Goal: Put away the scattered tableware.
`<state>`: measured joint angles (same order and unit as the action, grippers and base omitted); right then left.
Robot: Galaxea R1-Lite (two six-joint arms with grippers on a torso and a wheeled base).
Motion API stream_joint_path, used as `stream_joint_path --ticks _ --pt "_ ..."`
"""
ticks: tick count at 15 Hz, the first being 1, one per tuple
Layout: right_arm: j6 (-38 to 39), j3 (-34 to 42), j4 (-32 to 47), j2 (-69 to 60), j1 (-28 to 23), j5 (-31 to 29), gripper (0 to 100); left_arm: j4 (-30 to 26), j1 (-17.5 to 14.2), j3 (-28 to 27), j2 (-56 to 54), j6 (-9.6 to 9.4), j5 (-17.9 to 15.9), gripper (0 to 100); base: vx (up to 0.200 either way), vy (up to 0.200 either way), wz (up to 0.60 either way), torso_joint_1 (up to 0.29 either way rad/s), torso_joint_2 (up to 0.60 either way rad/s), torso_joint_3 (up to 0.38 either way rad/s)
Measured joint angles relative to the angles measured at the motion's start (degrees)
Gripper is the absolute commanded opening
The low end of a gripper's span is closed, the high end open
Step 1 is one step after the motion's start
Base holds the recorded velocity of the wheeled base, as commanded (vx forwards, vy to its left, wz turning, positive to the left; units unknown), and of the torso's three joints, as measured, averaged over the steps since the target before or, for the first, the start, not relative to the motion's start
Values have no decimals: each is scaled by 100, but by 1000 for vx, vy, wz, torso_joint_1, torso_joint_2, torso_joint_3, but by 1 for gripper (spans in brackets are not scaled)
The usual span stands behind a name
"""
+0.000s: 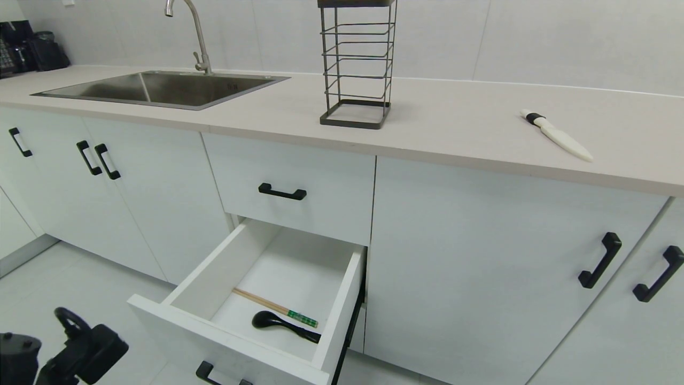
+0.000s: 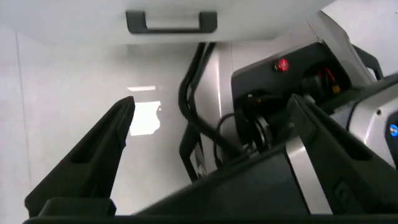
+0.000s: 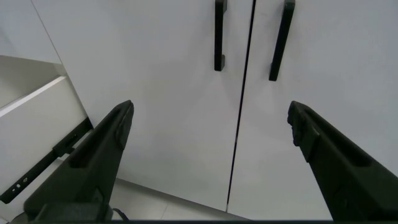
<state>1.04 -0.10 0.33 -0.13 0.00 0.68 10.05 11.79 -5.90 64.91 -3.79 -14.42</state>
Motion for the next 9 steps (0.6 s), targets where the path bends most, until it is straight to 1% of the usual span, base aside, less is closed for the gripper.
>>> stream_joint_path --ticks 1,2,3,6,9 --pt "0 0 0 0 0 0 100 468 -2 50 295 -22 68 100 0 0 0 0 0 0" --pt "2 0 2 0 0 0 100 768 -2 111 551 -37 123 100 0 0 0 0 0 0" --pt "2 0 2 2 0 0 100 980 -2 185 831 -50 167 100 0 0 0 0 0 0" --pt "0 0 0 2 0 0 100 1385 2 232 1397 -50 194 100 0 0 0 0 0 0" --pt "2 0 0 2 -2 -2 100 2063 -7 235 1868 -23 197 100 0 0 0 0 0 0"
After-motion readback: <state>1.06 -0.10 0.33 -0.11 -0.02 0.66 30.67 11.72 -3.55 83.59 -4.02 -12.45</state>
